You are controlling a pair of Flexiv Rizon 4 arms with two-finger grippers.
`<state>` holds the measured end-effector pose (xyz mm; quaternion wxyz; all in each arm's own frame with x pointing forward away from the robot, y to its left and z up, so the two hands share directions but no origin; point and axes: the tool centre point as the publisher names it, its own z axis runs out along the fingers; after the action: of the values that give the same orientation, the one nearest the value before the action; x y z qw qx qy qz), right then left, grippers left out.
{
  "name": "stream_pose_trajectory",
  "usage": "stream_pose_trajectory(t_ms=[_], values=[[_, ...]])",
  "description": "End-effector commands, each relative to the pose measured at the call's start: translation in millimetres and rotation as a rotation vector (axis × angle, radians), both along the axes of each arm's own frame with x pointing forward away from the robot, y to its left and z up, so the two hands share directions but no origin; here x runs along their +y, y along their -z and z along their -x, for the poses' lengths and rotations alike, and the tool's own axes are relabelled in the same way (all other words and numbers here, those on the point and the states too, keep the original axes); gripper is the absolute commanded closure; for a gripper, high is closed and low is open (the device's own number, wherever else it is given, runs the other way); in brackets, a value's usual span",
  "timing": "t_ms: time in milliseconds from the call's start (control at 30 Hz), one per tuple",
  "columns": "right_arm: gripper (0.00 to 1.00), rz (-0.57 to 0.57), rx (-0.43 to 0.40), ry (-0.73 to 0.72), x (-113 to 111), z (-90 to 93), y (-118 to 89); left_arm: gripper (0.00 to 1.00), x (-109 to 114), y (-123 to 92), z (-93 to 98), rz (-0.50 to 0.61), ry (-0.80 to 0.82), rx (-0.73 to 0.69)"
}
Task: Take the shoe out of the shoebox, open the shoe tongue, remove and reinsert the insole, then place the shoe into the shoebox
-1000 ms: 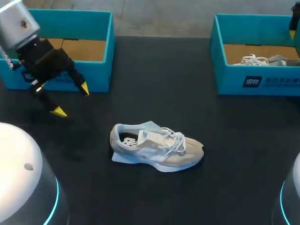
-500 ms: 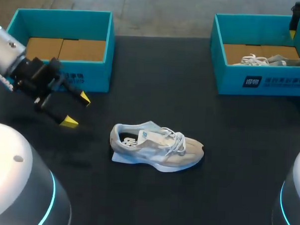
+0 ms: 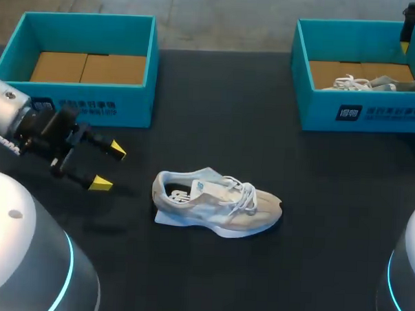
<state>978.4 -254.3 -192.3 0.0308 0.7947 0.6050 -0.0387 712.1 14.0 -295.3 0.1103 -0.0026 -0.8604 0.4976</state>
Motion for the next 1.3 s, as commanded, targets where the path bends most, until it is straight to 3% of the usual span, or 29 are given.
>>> stream_pose_trajectory(t_ms=[33,567,1300], values=[[0.00,0.001,0.000,0.001,0,0.1,0,0.00,8,8,-6.7,0.030,0.022,0.008],[0.00,0.001,0.000,0.001,0,0.1,0,0.00,44,34,-11.6,0.132,0.085,-0.017],[0.00,0.001,0.000,0.001,0,0.1,0,0.00,49,42,-10.0,0.173,0.138,-0.016]])
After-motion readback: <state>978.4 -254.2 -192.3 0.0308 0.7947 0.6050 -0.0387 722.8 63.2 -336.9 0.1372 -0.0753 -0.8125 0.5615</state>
